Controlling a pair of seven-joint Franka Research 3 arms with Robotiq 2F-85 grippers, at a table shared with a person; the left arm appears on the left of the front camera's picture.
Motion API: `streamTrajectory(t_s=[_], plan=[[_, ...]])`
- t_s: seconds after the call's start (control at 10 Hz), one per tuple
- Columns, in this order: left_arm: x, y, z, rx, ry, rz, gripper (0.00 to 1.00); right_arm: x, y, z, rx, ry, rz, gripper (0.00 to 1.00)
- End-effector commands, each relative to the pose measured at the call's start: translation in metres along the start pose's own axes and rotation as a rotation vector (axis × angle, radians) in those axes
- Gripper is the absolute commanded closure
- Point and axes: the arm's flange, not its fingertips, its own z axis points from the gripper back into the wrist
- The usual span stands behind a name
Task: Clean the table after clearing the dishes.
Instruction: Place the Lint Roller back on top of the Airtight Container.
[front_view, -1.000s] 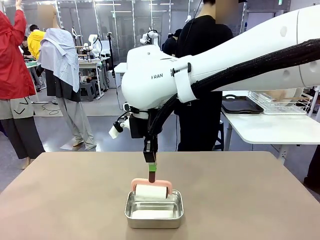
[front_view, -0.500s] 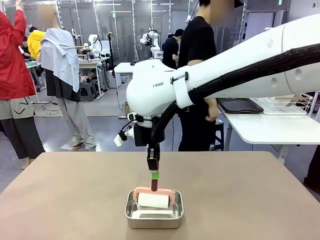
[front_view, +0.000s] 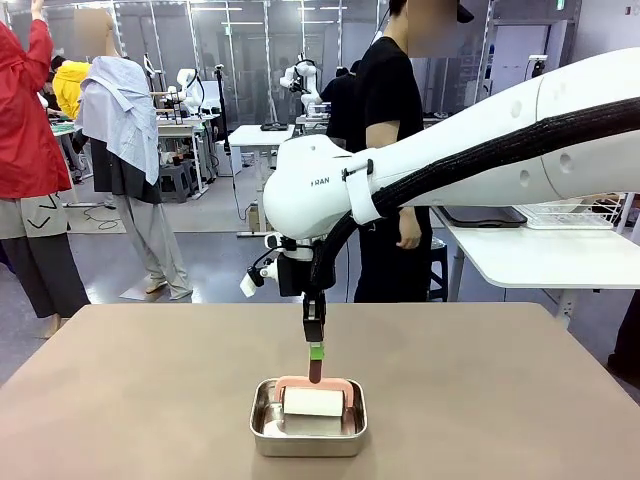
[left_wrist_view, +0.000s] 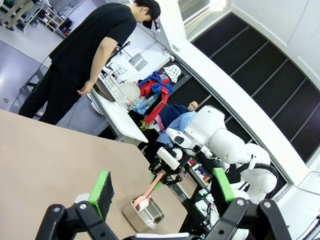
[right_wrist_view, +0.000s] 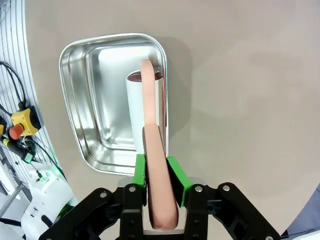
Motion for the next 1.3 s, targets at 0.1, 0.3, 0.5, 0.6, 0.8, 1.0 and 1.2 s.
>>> streamTrajectory(t_s=[0.1, 0.3, 0.5, 0.6, 0.8, 1.0, 1.2], plan=[[-0.001, -0.004, 0.003, -0.010, 0.001, -0.002, 0.00, -0.002, -0.015, -0.004, -0.030, -0.021, 0.051, 0.77], [-0.001, -0.004, 0.003, -0.010, 0.001, -0.002, 0.00, -0.001, -0.014, 0.000, -0.035, -0.003, 0.053, 0.63], [-0.001, -0.004, 0.003, -0.010, 0.001, -0.002, 0.00, -0.001, -0.012, 0.005, -0.048, -0.005, 0.046, 0.27], [-0.001, -0.004, 0.003, -0.010, 0.001, -0.002, 0.00, -0.002, -0.011, 0.006, -0.050, -0.007, 0.042, 0.05], [-0.001, -0.004, 0.003, -0.010, 0.001, -0.002, 0.00, -0.002, -0.011, 0.007, -0.054, -0.014, 0.047, 0.00], [-0.001, -0.004, 0.003, -0.010, 0.001, -0.002, 0.00, -0.005, -0.009, 0.010, -0.065, -0.014, 0.043, 0.00], [-0.001, -0.004, 0.003, -0.010, 0.001, -0.002, 0.00, -0.006, -0.012, 0.010, -0.061, -0.018, 0.030, 0.00]])
